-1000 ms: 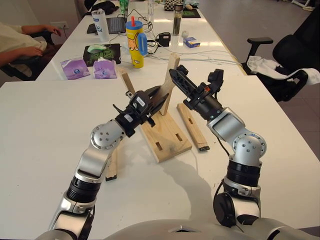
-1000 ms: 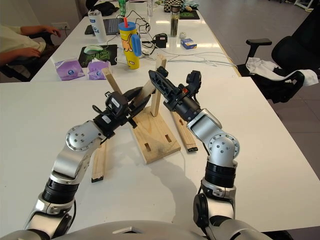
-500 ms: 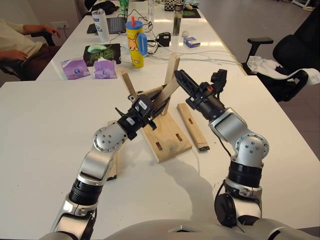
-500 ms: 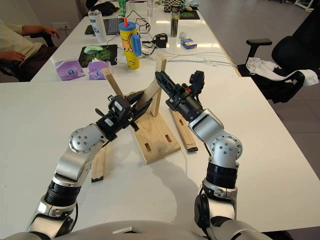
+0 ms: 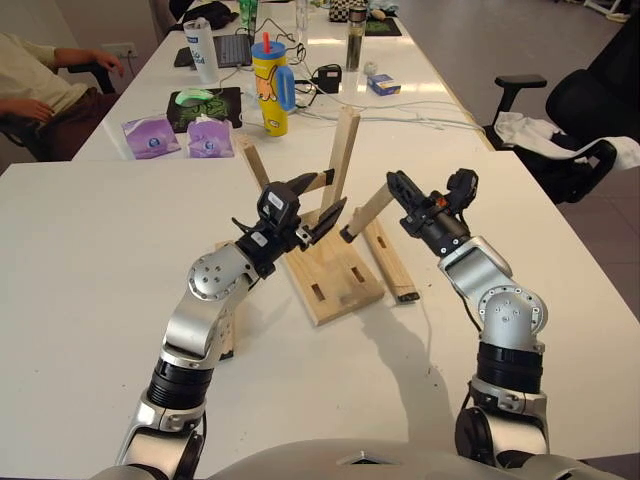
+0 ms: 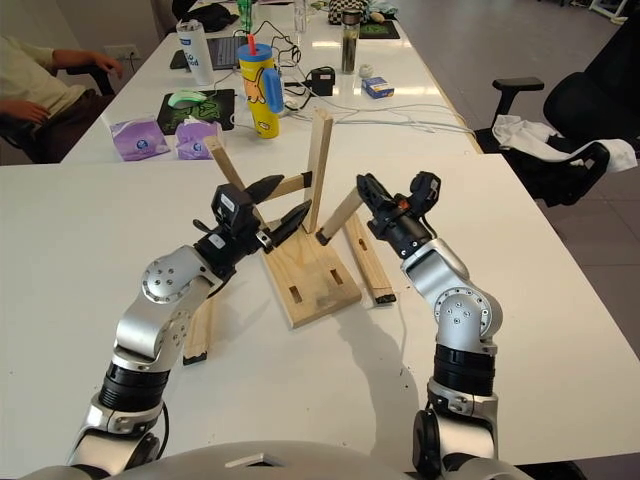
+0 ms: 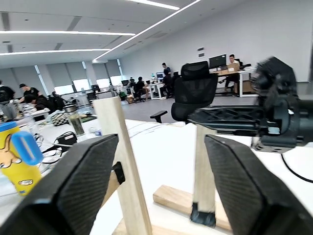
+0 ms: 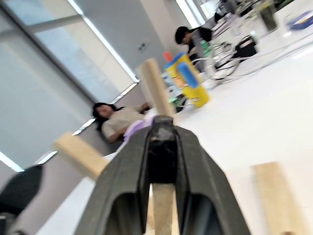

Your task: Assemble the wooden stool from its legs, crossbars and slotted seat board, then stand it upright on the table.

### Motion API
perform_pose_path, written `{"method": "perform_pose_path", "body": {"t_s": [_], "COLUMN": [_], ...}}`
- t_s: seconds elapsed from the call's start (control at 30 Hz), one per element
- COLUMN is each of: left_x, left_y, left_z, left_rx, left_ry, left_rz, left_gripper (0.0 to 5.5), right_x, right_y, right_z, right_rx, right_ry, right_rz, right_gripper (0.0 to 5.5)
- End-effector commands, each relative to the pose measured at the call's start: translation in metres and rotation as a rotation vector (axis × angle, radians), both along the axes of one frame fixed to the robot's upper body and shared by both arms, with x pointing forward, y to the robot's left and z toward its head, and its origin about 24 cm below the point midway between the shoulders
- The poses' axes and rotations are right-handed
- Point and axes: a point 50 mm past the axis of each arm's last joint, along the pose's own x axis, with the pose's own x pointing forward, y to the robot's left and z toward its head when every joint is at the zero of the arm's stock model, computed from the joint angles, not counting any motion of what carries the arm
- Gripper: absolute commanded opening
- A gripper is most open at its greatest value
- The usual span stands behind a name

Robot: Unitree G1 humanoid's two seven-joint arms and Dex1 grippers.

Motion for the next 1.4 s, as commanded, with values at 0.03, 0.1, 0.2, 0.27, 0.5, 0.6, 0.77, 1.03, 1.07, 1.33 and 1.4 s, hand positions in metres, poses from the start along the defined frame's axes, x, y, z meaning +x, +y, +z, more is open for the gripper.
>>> {"method": "perform_pose_path", "body": {"t_s": [0.03,0.1,0.2,0.27,0.5,0.6,0.77,1.03,1.07,1.33,1.4], "left_x": [0.002,0.0,0.0,0.0,0.004,0.004,0.005,0.005,0.004,0.001,0.0], "left_y": [0.011,0.01,0.007,0.006,0.012,0.012,0.013,0.016,0.016,0.013,0.011], "left_z": [-0.004,-0.01,-0.015,-0.016,-0.02,-0.019,-0.019,-0.019,-0.019,-0.018,-0.019], "left_rx": [0.018,0.013,0.01,0.005,0.031,0.031,0.035,0.03,0.03,0.006,0.005], "left_ry": [0.001,0.02,0.034,0.038,0.044,0.042,0.043,0.047,0.047,0.045,0.048], "left_rz": [0.075,0.087,0.088,0.091,0.104,0.099,0.098,0.118,0.119,0.133,0.132], "left_gripper": [3.54,3.54,3.54,3.54,3.54,3.54,3.54,3.54,3.54,3.54,3.54], "right_x": [0.014,0.02,0.027,0.031,0.037,0.037,0.041,0.034,0.033,0.001,-0.008], "right_y": [-0.018,-0.02,-0.022,-0.025,-0.027,-0.028,-0.019,-0.011,-0.009,-0.01,-0.008], "right_z": [0.001,-0.001,-0.008,-0.013,-0.032,-0.036,-0.038,-0.053,-0.054,-0.101,-0.114], "right_rx": [-0.121,-0.168,-0.212,-0.23,-0.255,-0.248,-0.232,-0.502,-0.506,-0.586,-0.611], "right_ry": [-0.024,-0.027,-0.02,-0.008,0.041,0.045,0.057,0.08,0.082,0.207,0.233], "right_rz": [-0.054,-0.056,-0.068,-0.097,-0.137,-0.152,-0.146,-0.174,-0.173,-0.206,-0.199], "right_gripper": [0.47,0.47,0.47,0.47,0.47,0.47,0.47,0.46,0.46,0.46,0.46]}}
